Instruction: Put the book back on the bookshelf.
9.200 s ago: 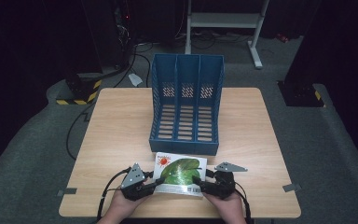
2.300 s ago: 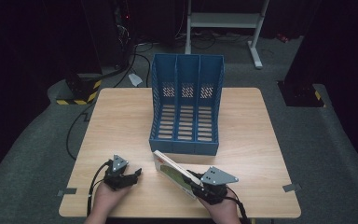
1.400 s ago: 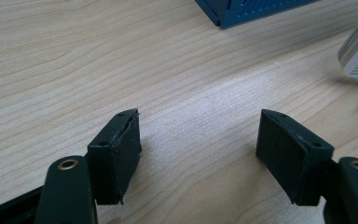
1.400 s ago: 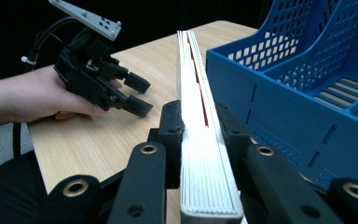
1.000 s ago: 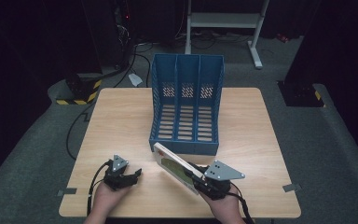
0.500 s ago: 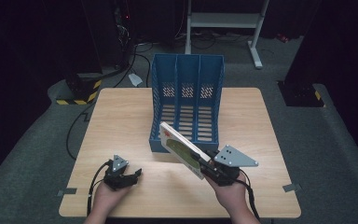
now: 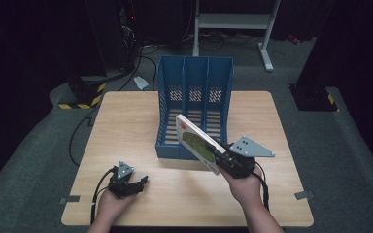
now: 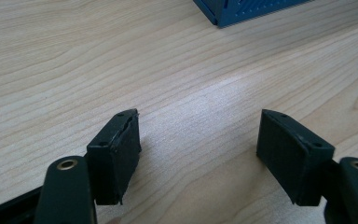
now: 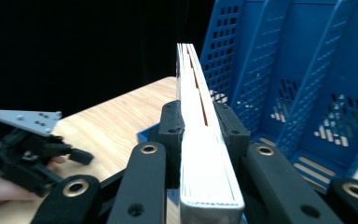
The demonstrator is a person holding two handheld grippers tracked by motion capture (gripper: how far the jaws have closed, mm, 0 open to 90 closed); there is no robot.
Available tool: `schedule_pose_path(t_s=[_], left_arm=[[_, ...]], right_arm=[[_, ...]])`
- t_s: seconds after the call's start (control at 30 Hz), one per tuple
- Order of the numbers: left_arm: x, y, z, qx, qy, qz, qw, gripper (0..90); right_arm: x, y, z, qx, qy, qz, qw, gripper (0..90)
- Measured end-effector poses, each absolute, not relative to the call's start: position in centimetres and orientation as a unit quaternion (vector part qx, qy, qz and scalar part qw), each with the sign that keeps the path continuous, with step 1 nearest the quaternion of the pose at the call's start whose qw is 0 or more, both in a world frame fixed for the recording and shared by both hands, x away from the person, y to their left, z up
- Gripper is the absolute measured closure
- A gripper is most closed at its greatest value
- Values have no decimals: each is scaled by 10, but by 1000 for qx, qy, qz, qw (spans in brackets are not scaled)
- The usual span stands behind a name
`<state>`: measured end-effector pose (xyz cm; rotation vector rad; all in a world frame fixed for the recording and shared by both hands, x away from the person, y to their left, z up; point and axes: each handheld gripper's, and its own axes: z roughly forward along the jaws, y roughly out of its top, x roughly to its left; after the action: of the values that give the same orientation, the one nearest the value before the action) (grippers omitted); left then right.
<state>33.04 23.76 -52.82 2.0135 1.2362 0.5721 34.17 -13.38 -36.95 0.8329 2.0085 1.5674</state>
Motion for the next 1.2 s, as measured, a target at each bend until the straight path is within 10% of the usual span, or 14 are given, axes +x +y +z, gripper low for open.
schedule_pose_path(t_s=[1.2], left_arm=[[330, 237, -528, 781, 472, 216, 349, 279]], right_arm=[[382, -163, -362, 433, 683, 503, 306, 758]])
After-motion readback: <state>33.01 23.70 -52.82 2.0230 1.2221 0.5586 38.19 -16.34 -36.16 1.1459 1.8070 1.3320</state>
